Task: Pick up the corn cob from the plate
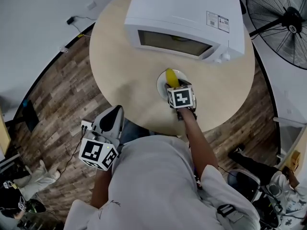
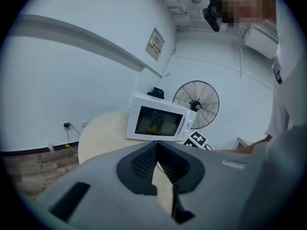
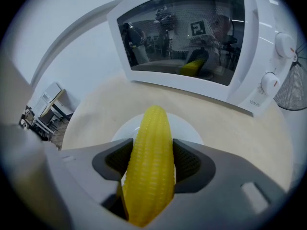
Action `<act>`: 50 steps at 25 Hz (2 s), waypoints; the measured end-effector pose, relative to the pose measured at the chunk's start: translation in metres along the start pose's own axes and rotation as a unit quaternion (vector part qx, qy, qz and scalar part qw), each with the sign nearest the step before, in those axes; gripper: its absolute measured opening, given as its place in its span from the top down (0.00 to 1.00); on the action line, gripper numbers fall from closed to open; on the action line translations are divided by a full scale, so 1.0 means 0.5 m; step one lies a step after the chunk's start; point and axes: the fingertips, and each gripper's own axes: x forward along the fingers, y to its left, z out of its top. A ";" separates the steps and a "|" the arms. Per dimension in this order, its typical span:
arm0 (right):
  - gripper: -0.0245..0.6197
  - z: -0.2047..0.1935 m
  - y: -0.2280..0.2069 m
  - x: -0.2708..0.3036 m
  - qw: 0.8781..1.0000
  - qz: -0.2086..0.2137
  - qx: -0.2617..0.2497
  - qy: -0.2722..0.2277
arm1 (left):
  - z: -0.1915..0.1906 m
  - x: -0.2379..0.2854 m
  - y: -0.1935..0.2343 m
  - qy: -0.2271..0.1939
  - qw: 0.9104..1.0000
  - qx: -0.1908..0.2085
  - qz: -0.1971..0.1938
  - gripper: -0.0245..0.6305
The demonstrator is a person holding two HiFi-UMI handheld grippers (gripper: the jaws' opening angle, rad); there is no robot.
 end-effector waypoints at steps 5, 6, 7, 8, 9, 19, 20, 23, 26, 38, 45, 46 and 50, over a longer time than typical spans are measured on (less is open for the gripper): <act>0.54 -0.003 0.006 0.000 1.000 0.007 -0.001 -0.006 | 0.000 -0.001 -0.004 -0.003 1.000 0.002 -0.002 0.96; 0.54 -0.002 0.007 -0.001 1.000 0.008 -0.001 -0.007 | 0.000 -0.002 -0.004 -0.003 1.000 0.003 -0.002 0.96; 0.54 -0.002 0.008 -0.002 1.000 0.008 -0.001 -0.007 | 0.000 -0.004 -0.005 -0.003 1.000 0.003 -0.002 0.96; 0.54 -0.003 0.008 -0.004 1.000 0.008 0.000 -0.007 | -0.001 -0.005 -0.006 -0.003 1.000 0.004 -0.002 0.96; 0.54 -0.003 0.007 -0.005 1.000 0.008 0.000 -0.008 | -0.001 -0.006 -0.006 -0.003 1.000 0.004 -0.002 0.96; 0.54 -0.002 0.004 -0.020 1.000 0.011 0.000 -0.014 | 0.000 -0.010 -0.018 -0.008 1.000 0.008 -0.002 0.96; 0.54 -0.002 0.004 -0.021 1.000 0.012 0.001 -0.016 | 0.000 -0.010 -0.020 -0.008 1.000 0.008 -0.003 0.96; 0.54 0.000 0.002 -0.026 1.000 0.014 0.001 -0.019 | 0.002 -0.009 -0.025 -0.009 1.000 0.009 -0.003 0.96; 0.54 -0.001 0.000 -0.031 1.000 0.015 0.002 -0.020 | 0.002 -0.007 -0.031 -0.011 1.000 0.011 -0.004 0.96; 0.54 0.007 0.000 -0.056 0.999 0.025 0.003 -0.039 | 0.005 -0.009 -0.054 -0.016 1.000 0.017 -0.006 0.96; 0.54 0.008 -0.002 -0.071 0.998 0.030 0.006 -0.048 | 0.006 -0.012 -0.066 -0.019 1.000 0.021 -0.005 0.96; 0.54 0.009 -0.003 -0.074 0.998 0.030 0.007 -0.048 | 0.005 -0.012 -0.067 -0.019 1.000 0.022 -0.004 0.96; 0.54 0.012 -0.004 -0.088 0.998 0.032 0.007 -0.055 | 0.002 -0.008 -0.073 -0.019 1.000 0.021 -0.005 0.96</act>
